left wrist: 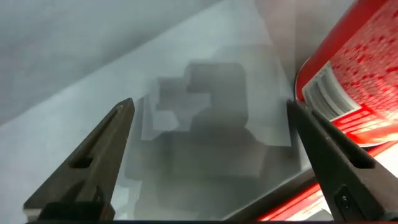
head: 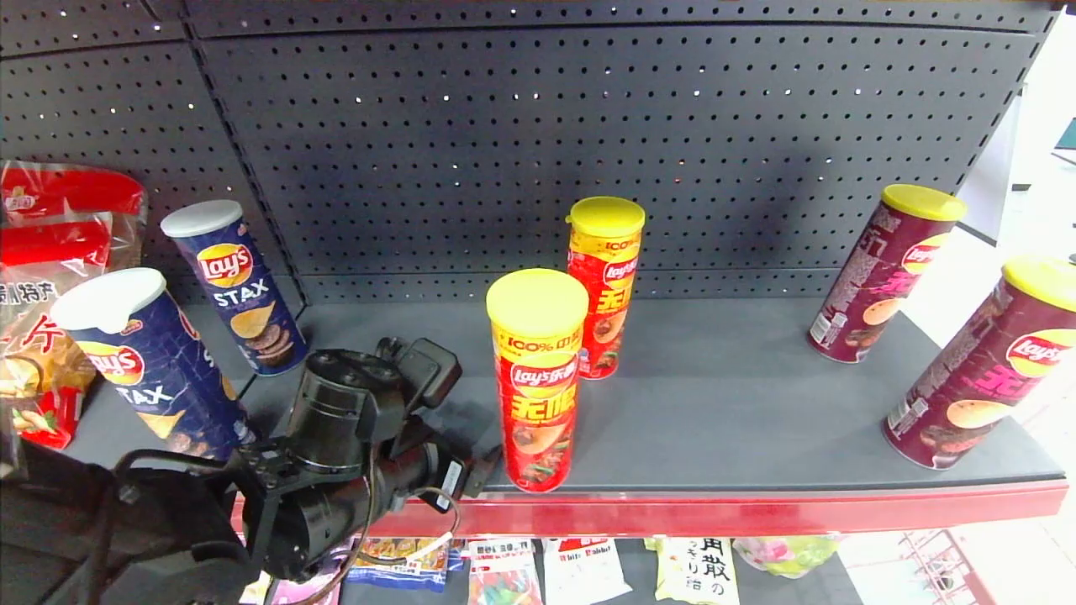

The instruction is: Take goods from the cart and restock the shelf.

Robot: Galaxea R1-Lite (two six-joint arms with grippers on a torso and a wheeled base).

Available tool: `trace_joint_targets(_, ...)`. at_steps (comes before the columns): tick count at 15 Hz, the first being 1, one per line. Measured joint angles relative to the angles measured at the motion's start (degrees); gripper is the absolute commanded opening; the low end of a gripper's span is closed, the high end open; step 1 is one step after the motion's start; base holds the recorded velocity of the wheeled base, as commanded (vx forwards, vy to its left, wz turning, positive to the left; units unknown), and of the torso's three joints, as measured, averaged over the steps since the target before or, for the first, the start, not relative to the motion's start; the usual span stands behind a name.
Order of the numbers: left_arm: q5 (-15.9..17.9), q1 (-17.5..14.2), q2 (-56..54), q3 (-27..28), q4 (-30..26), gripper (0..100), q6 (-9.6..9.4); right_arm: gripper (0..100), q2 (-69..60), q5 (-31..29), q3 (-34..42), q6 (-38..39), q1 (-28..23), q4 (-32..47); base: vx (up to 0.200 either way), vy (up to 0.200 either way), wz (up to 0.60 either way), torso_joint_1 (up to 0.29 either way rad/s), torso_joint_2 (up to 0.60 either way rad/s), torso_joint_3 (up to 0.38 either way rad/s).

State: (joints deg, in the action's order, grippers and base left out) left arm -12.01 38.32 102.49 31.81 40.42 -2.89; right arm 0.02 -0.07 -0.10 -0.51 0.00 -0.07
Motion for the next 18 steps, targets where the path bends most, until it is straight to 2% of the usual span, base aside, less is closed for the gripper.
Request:
trace_joint_targets(6, -0.09, 0.41, 2.39, 3.86, -0.02, 100, -0.01, 100, 0.00, 0.02, 0.00, 0.02, 0.00, 0.00, 0.000, 0.000, 0.00, 0.000, 0.00, 0.000)
trace_joint_targets(18, -0.17, 2.12, 5.28, 8.02, -0.05, 100, -0.06, 100, 0.00, 0.07, 0.00, 0.00, 0.00, 0.00, 0.000, 0.000, 0.00, 0.000, 0.00, 0.000)
